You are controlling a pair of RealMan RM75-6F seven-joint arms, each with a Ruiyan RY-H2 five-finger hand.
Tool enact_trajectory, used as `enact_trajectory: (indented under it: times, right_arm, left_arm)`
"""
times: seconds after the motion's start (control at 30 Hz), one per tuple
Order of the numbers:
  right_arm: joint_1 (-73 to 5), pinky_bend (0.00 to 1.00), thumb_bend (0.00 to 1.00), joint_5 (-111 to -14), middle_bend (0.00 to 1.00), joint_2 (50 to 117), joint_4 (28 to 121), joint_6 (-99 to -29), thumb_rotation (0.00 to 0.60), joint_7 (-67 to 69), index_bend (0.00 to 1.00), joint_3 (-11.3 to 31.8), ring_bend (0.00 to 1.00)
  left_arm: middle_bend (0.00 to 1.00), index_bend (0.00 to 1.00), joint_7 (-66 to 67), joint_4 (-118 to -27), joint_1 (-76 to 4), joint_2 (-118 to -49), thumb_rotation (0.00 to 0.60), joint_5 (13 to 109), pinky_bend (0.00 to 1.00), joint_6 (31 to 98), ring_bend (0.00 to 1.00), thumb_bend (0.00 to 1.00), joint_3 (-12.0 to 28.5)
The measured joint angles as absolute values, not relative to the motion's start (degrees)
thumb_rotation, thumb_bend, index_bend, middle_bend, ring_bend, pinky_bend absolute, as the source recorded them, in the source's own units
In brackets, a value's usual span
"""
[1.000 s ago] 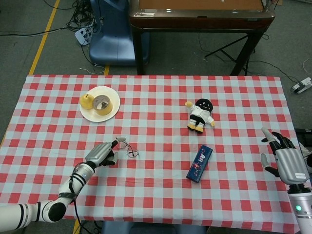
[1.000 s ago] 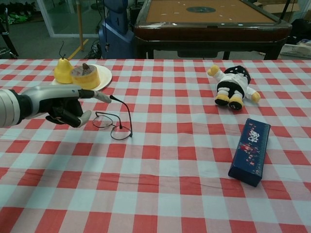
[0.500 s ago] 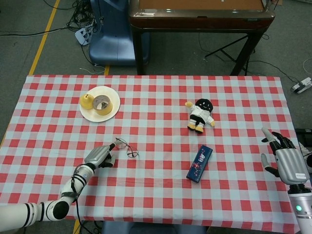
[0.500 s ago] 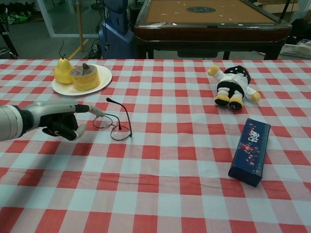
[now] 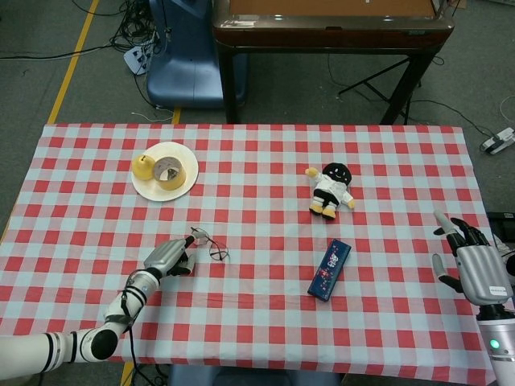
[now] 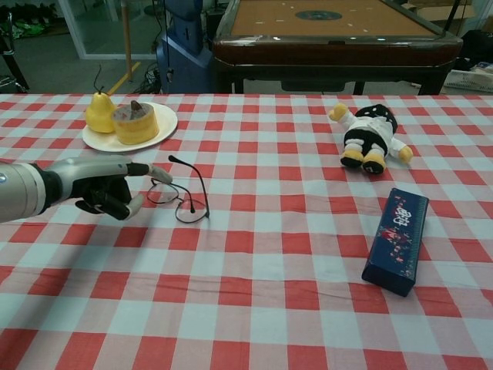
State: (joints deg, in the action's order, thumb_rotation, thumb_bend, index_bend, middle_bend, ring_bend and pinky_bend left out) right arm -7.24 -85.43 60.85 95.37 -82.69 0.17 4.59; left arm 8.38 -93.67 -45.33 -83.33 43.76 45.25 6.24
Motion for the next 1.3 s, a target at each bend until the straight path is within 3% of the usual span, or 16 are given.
enact_trajectory:
  times: [0.73,1.03,1.3]
  right_arm:
    - [-7.05,0.19,0.45,-85.61,0.33,60.70,95.67,-83.04,0.600,0.00,0.00,4.60,0.13]
    - [-7.36,0.19,0.45,-85.63,0.33,61.02,95.40,-82.55,0.600,0.00,0.00,4.63,0.13]
    - [-7.77,0.19,0.45,-85.51,0.33,61.16,95.59,-81.89,0.600,-0.46,0.00,4.67,0.13]
  left_arm:
    - [1.00,0.11,6.26,-95.95,-43.83,-81.22,0.600,46.64,1.00,46.53,0.99,0.71,6.59]
    - [1.00,0.12,0.13,-103.20,-39.01,-74.45,0.600,59.67,1.00,50.79,0.99,0.71,6.90]
    - [1.00,0.13,-5.77,-109.59,-34.55,-69.14,0.600,74.39,1.00,55.24,0.99,0.71,4.73]
